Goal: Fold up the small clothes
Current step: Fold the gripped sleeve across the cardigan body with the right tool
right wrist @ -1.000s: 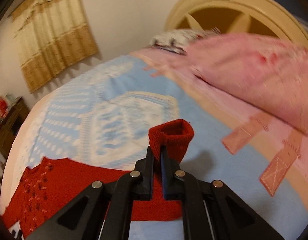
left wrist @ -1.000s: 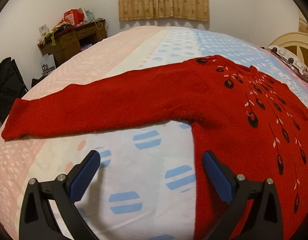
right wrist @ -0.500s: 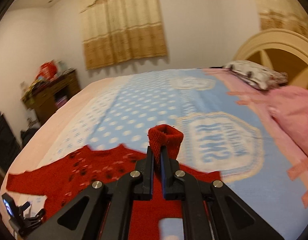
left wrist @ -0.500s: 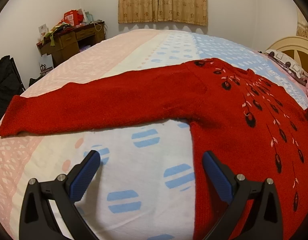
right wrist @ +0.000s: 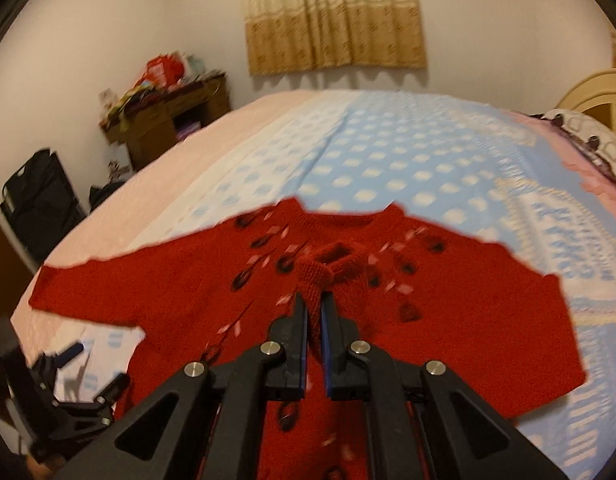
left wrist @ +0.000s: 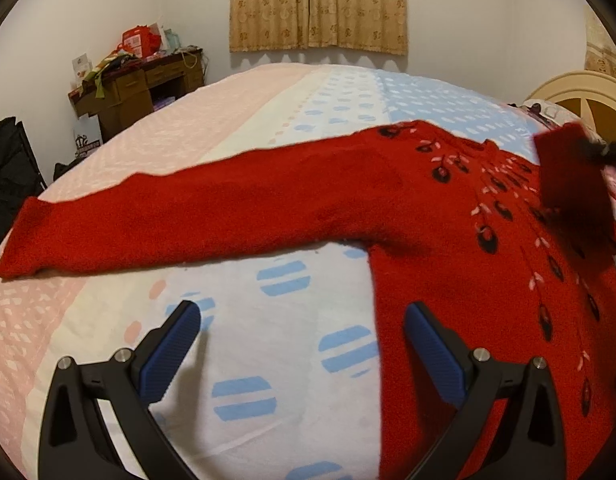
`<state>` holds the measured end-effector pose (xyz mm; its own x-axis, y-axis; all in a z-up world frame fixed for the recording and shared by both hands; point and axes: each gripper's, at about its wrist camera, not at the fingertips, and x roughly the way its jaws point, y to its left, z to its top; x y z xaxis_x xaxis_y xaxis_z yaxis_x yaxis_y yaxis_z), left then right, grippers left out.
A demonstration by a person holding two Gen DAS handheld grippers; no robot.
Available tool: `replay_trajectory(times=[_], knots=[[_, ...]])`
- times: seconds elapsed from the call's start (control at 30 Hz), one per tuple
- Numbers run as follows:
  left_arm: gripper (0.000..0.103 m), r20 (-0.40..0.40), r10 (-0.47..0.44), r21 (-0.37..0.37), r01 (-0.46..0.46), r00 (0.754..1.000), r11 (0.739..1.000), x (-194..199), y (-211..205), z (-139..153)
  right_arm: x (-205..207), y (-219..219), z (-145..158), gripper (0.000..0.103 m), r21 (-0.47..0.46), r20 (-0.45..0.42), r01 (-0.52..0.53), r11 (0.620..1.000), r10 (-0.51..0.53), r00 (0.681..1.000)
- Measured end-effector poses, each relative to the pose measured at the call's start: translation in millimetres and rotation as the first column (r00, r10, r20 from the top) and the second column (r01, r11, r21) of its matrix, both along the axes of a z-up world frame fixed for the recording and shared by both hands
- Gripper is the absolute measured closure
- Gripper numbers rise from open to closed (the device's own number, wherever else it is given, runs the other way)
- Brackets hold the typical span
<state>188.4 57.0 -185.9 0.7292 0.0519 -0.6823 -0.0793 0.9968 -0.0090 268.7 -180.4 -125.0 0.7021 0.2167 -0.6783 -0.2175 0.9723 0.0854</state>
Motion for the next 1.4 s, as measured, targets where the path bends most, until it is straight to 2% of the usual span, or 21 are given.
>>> replay_trajectory(times=[0.17, 0.2, 0.27, 0.3, 0.33, 0.4, 0.47, 0.6, 0.77, 0.8, 0.83, 0.97, 1.0, 1.07, 1.1, 1.17, 1.2, 1.23, 1.27, 1.4], knots=[[0.0, 0.021, -0.034, 0.045, 0.034, 0.999, 0.998, -7, -4, 24, -4, 13, -28, 0.096, 0.046, -0.073, -0.064, 0.997, 0.067, 0.995], [0.0, 0.018, -0.05, 0.05, 0.05, 0.999, 0.998, -7, -7, 30, -7, 13, -31, 0.092, 0.046, -0.085, -0.076, 0.996, 0.08, 0.993], [0.0, 0.013, -0.089, 0.038, 0.089, 0.996, 0.995, -5, -9, 40, -16, 11, -31, 0.066, 0.055, -0.099, -0.115, 0.992, 0.12, 0.988], [0.0, 0.011, -0.097, 0.034, 0.097, 0.995, 0.995, -4, -11, 44, -22, 7, -30, 0.038, 0.072, -0.1, -0.144, 0.987, 0.151, 0.983], [0.0, 0.009, -0.108, 0.024, 0.108, 0.994, 0.994, -1, -13, 49, -30, -1, -27, 0.031, 0.097, -0.094, -0.162, 0.982, 0.171, 0.981], [0.0, 0.011, -0.143, -0.003, 0.143, 0.99, 0.99, 4, -19, 57, -43, -22, -21, 0.031, 0.138, -0.076, -0.154, 0.978, 0.166, 0.983], [0.0, 0.009, -0.174, -0.026, 0.175, 0.985, 0.984, 11, -30, 63, -52, -51, -17, 0.031, 0.157, -0.062, -0.108, 0.982, 0.119, 0.991], [0.001, -0.005, -0.261, -0.064, 0.26, 0.965, 0.963, 31, -65, 66, -69, -122, -16, 0.031, 0.174, -0.027, 0.056, 0.983, -0.052, 0.998], [0.019, -0.082, -0.362, -0.129, 0.351, 0.928, 0.928, 63, -115, 50, -87, -186, -23, 0.031, 0.225, -0.004, 0.212, 0.951, -0.217, 0.976], [0.026, -0.098, -0.375, -0.135, 0.361, 0.922, 0.923, 65, -123, 47, -88, -194, -24, 0.031, 0.229, -0.001, 0.226, 0.947, -0.232, 0.973], [0.029, -0.118, -0.388, -0.132, 0.373, 0.914, 0.918, 70, -133, 43, -90, -204, -28, 0.031, 0.241, 0.003, 0.246, 0.939, -0.254, 0.967], [0.03, -0.197, -0.43, -0.132, 0.411, 0.881, 0.902, 85, -160, 28, -94, -225, -38, 0.031, 0.305, 0.001, 0.27, 0.913, -0.284, 0.959], [0.034, -0.225, -0.437, -0.12, 0.42, 0.871, 0.899, 91, -167, 22, -93, -228, -42, 0.031, 0.33, -0.004, 0.268, 0.905, -0.283, 0.959], [0.036, -0.263, -0.442, -0.12, 0.426, 0.857, 0.897, 97, -171, 13, -95, -232, -45, 0.031, 0.345, -0.004, 0.257, 0.903, -0.273, 0.962], [0.036, -0.254, -0.44, -0.117, 0.424, 0.861, 0.898, 97, -173, 11, -96, -231, -46, 0.031, 0.343, 0.007, 0.248, 0.906, -0.266, 0.964], [0.055, -0.215, -0.455, -0.127, 0.437, 0.864, 0.89, 93, -175, 14, -98, -230, -46, 0.031, 0.343, 0.015, 0.243, 0.907, -0.264, 0.964], [0.07, -0.212, -0.467, -0.132, 0.448, 0.859, 0.884, 90, -177, 16, -99, -229, -45, 0.031, 0.346, 0.023, 0.234, 0.909, -0.257, 0.966], [0.091, -0.207, -0.479, -0.143, 0.458, 0.853, 0.878, 88, -177, 17, -99, -229, -45, 0.031, 0.346, 0.029, 0.228, 0.91, -0.253, 0.967], [0.091, -0.203, -0.499, -0.163, 0.473, 0.843, 0.866, 86, -177, 20, -101, -228, -45, 0.031, 0.342, 0.034, 0.225, 0.912, -0.251, 0.967], [0.091, -0.14, -0.505, -0.144, 0.487, 0.851, 0.861, 76, -164, 42, -102, -225, -45, 0.031, 0.325, 0.045, 0.221, 0.919, -0.249, 0.968]])
